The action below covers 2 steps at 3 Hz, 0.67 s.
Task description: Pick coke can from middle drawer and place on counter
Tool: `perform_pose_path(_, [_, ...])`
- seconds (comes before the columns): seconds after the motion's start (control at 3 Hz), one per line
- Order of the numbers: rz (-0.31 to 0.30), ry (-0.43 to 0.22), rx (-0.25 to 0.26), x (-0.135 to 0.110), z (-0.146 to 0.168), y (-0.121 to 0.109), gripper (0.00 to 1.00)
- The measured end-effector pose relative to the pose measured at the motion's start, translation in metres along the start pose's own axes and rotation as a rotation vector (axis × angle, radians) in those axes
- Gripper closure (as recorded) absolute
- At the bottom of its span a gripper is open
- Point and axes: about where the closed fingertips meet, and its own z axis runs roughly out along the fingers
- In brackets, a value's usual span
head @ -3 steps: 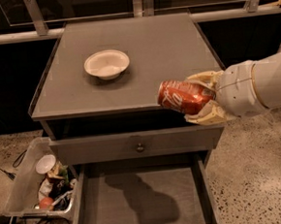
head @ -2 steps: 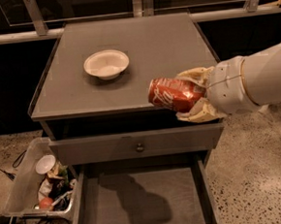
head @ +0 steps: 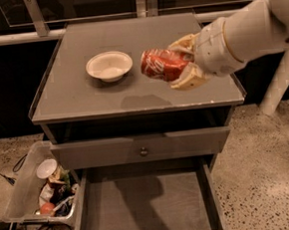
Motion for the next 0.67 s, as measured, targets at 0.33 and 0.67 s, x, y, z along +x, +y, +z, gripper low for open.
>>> perform_pose_path(0.33, [0.075, -0.051, -0.002, 0.015, 0.016, -0.043, 1.0])
perform_pose_path(0.67, [0.158, -0.088, 0.01, 0.035, 0.028, -0.073, 1.0])
